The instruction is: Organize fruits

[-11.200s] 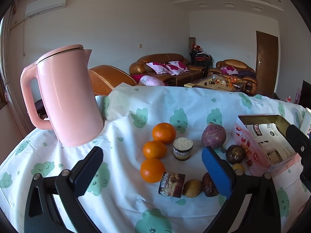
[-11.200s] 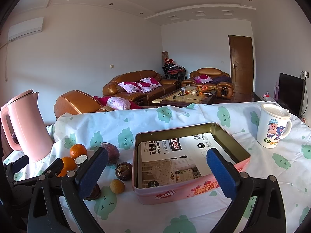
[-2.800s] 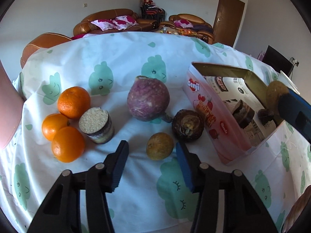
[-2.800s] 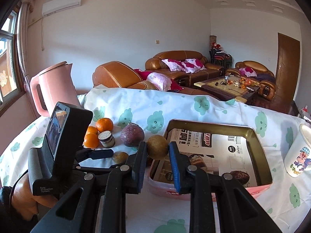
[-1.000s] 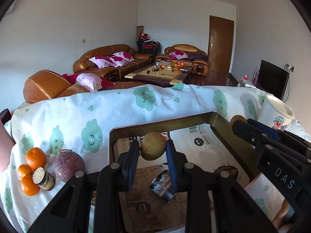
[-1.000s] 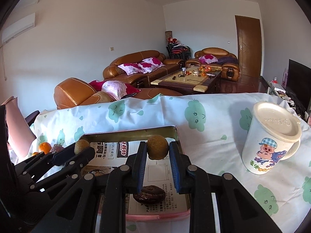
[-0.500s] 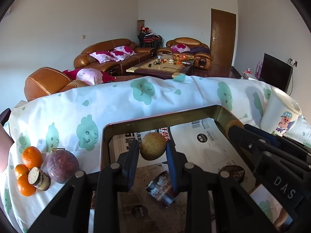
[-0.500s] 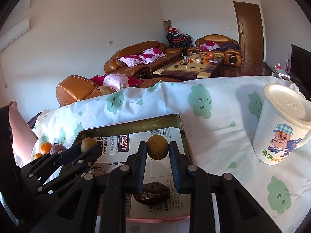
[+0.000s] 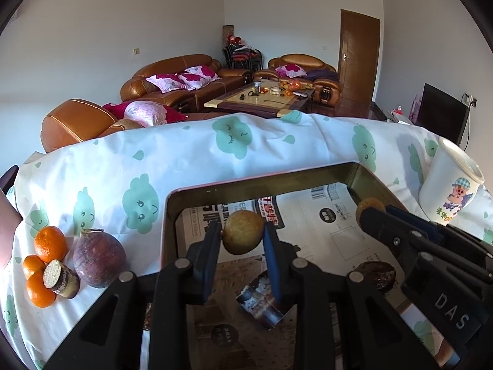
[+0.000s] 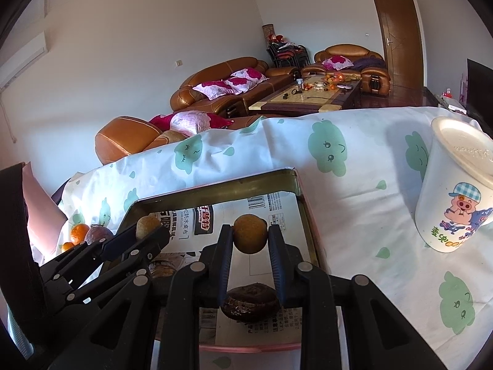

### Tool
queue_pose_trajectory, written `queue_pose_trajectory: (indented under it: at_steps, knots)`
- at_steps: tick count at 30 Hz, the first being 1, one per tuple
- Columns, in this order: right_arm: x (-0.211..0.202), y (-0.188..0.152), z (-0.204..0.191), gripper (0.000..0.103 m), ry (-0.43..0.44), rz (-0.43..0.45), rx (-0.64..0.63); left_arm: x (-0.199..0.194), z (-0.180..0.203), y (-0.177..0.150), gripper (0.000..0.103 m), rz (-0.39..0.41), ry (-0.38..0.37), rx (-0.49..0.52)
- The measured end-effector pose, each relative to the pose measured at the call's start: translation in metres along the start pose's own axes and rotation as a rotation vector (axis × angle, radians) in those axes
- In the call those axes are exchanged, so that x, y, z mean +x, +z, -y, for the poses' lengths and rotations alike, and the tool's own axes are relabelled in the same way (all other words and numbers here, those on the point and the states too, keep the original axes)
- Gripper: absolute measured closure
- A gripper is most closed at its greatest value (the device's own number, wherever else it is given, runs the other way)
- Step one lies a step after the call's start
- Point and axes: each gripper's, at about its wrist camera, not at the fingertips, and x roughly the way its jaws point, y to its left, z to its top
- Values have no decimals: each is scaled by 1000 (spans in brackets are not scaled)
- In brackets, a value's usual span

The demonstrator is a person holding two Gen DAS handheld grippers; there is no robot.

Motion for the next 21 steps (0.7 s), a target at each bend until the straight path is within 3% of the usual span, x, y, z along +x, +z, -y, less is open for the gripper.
queue_pose_trajectory:
  at_steps: [6, 8, 9, 14, 21]
  knots:
    - [1, -1, 4, 77, 54, -8, 38, 2, 2, -2, 68, -18, 8, 19]
    - [-1, 0, 6, 76, 79, -1, 61, 0, 2, -2, 35, -8, 26, 16]
    - [-3, 1, 8, 76, 85, 6, 70, -2, 3, -2, 27, 2, 41, 14]
    - [-11, 3, 10, 76, 80, 44, 86, -16, 9, -6, 1, 65, 79, 38]
    - [-17, 5, 9, 75, 46, 75, 80, -25, 5, -6, 0, 101, 73, 28]
